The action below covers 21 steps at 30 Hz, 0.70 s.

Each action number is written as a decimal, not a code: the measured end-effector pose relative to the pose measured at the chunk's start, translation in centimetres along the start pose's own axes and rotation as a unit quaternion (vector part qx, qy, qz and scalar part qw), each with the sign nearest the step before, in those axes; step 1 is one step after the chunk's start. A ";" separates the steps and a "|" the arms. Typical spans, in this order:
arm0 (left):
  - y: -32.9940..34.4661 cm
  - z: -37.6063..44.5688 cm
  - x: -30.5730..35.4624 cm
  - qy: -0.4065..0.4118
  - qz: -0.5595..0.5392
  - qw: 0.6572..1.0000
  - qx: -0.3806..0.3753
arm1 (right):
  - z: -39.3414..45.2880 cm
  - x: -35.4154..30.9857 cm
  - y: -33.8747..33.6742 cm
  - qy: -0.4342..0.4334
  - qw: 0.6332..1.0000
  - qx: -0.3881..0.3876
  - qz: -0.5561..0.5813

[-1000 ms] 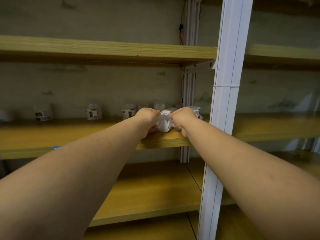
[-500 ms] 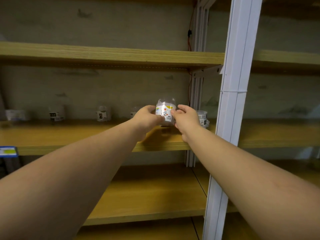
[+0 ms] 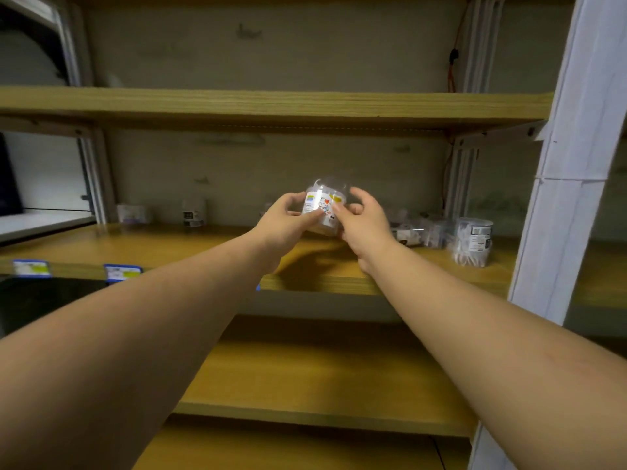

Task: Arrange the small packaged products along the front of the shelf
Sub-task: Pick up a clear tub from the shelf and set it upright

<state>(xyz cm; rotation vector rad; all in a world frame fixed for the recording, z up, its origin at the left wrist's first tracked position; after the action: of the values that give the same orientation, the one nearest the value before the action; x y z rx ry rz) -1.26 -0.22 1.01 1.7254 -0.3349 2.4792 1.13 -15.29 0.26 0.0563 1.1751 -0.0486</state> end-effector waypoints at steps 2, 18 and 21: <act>-2.4 0.2 -0.4 0.007 -0.017 1.000 0.025 | 0.7 0.2 2.1 0.008 1.000 0.003 0.009; -20.9 4.6 -5.2 0.030 0.120 0.991 0.041 | 5.1 2.9 19.4 -0.010 0.989 0.055 -0.133; -21.5 6.7 -5.3 0.041 0.148 0.988 0.030 | 7.1 3.4 19.7 0.016 0.987 0.077 -0.141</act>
<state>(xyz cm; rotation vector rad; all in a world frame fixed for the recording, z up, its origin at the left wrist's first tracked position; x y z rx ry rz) 11.16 19.28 0.87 1.6999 -0.5515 2.7835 10.27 3.85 0.24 0.0265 1.2037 -0.3890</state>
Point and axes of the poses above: each hand's wrist, its own z-axis towards the middle knuckle, its own y-axis out of the palm, x = y × z, the point moved 2 cm from there along z, towards the middle knuckle, and after that the axes turned 6 degrees about -x, right-handed, at the moved point
